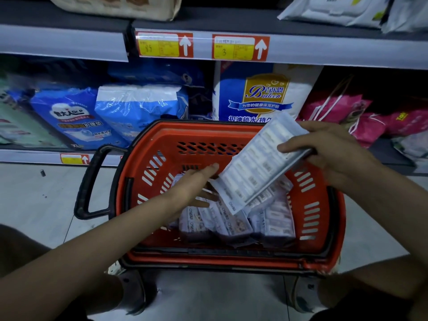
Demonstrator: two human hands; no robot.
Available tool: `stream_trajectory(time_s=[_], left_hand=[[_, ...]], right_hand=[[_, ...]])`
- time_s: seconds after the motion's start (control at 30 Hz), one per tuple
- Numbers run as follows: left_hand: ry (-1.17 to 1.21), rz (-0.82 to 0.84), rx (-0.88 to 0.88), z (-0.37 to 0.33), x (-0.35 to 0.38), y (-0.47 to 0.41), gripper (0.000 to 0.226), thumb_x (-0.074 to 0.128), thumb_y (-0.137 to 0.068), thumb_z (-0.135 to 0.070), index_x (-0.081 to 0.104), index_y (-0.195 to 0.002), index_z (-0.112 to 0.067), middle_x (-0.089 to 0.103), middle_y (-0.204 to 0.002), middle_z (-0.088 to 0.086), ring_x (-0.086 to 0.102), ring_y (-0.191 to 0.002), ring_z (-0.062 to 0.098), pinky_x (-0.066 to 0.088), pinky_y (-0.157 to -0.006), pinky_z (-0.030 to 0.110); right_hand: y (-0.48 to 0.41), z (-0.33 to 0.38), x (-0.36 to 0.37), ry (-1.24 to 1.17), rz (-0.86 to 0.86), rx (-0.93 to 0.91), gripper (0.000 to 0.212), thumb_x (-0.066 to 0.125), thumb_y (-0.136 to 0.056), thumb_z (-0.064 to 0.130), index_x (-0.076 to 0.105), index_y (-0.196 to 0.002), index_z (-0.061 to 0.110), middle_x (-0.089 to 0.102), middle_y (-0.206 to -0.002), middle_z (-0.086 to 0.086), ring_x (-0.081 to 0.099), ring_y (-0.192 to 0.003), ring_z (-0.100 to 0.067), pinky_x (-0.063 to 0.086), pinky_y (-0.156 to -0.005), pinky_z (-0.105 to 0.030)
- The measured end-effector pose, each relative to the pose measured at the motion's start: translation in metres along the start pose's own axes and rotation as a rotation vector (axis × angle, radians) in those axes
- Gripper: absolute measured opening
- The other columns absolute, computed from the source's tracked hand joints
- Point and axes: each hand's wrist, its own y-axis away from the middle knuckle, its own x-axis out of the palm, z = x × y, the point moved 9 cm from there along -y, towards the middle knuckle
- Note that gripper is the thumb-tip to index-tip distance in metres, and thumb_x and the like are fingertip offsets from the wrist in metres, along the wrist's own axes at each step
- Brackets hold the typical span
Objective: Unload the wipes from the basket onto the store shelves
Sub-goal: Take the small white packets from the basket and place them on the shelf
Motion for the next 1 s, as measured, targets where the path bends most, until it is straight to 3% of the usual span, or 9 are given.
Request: stream_trajectory(time_s=[0.1, 0.2, 0.3, 0.43, 0.6, 0.73, 0.83, 0.93, 1.0], left_hand=[[0.207, 0.013, -0.006, -0.003, 0.002, 0.001, 0.056, 0.051, -0.099, -0.065, 0.06, -0.137, -0.024, 0.072, -0.122, 0.008, 0.075, -0.104, 0.029, 0.063, -0.084, 0.044], [0.398, 0.041, -0.056, -0.003, 0.001, 0.004, 0.055, 0.056, -0.099, -0.059, 0.066, -0.13, -0.015, 0.071, -0.124, 0.019, 0.073, -0.108, 0.037, 0.062, -0.087, 0.054], [0.515, 0.325, -0.118, -0.008, 0.019, 0.016, 0.058, 0.053, -0.099, -0.054, 0.066, -0.138, -0.013, 0.065, -0.135, 0.028, 0.067, -0.118, 0.051, 0.053, -0.1, 0.066], [0.606, 0.588, -0.124, -0.019, 0.035, 0.034, 0.066, 0.048, -0.099, -0.055, 0.06, -0.144, -0.009, 0.062, -0.138, 0.028, 0.066, -0.115, 0.05, 0.055, -0.097, 0.058], [0.651, 0.457, 0.048, -0.039, 0.024, 0.032, 0.057, 0.076, -0.085, -0.031, 0.065, -0.136, -0.006, 0.069, -0.126, 0.027, 0.07, -0.106, 0.044, 0.056, -0.096, 0.055], [0.243, 0.07, 0.442, -0.063, -0.009, 0.03, 0.057, 0.084, -0.073, -0.019, 0.066, -0.128, -0.019, 0.068, -0.131, 0.007, 0.07, -0.117, 0.022, 0.059, -0.101, 0.047], [-0.398, -0.276, 0.859, -0.094, -0.027, 0.053, 0.079, 0.09, -0.067, -0.021, 0.058, -0.139, -0.03, 0.048, -0.135, -0.004, 0.053, -0.126, 0.008, 0.058, -0.098, 0.041], [-1.017, -0.433, 1.191, -0.101, 0.0, 0.076, 0.1, 0.09, -0.068, -0.017, 0.041, -0.155, -0.023, 0.037, -0.142, 0.005, 0.041, -0.13, 0.024, 0.062, -0.073, 0.045], [-1.14, -0.475, 1.266, -0.095, 0.01, 0.079, 0.104, 0.09, -0.069, -0.012, 0.038, -0.158, -0.02, 0.038, -0.14, 0.008, 0.041, -0.128, 0.03, 0.059, -0.058, 0.038]], right_hand=[[-0.005, -0.005, 0.002, -0.143, 0.074, 0.031, 0.046, 0.084, -0.061, 0.005, 0.081, -0.105, 0.018, 0.078, -0.108, -0.01, 0.07, -0.111, -0.037, 0.055, -0.1, -0.054], [-0.004, -0.004, 0.01, -0.305, 0.174, 0.037, 0.063, 0.076, -0.064, 0.004, 0.071, -0.127, 0.008, 0.073, -0.124, -0.011, 0.068, -0.119, -0.032, 0.053, -0.105, -0.044], [0.001, 0.004, 0.018, -0.389, 0.254, -0.008, 0.057, 0.065, -0.078, -0.006, 0.066, -0.133, 0.007, 0.07, -0.131, -0.012, 0.067, -0.122, -0.03, 0.046, -0.114, -0.045], [0.003, 0.015, 0.02, -0.442, 0.317, -0.069, 0.062, 0.065, -0.075, -0.006, 0.062, -0.137, 0.005, 0.065, -0.137, -0.018, 0.063, -0.127, -0.034, 0.042, -0.117, -0.049], [-0.007, 0.02, 0.015, -0.46, 0.229, -0.092, 0.064, 0.067, -0.075, -0.008, 0.062, -0.136, 0.009, 0.071, -0.128, -0.016, 0.069, -0.119, -0.029, 0.059, -0.096, -0.038], [-0.01, -0.019, 0.014, -0.412, 0.102, 0.138, 0.039, 0.056, -0.092, -0.008, 0.067, -0.125, 0.01, 0.075, -0.118, -0.017, 0.076, -0.104, -0.028, 0.064, -0.082, -0.034], [0.0, -0.048, 0.033, -0.454, 0.128, 0.321, 0.028, 0.055, -0.095, -0.001, 0.062, -0.122, -0.002, 0.075, -0.109, -0.027, 0.077, -0.095, -0.036, 0.065, -0.078, -0.038], [0.005, -0.062, 0.048, -0.393, 0.146, 0.374, 0.032, 0.063, -0.096, 0.012, 0.063, -0.124, -0.002, 0.071, -0.113, -0.033, 0.076, -0.094, -0.04, 0.066, -0.073, -0.039], [0.007, -0.065, 0.055, -0.368, 0.17, 0.384, 0.039, 0.066, -0.095, 0.018, 0.061, -0.13, 0.0, 0.071, -0.112, -0.032, 0.076, -0.095, -0.041, 0.065, -0.079, -0.041]])
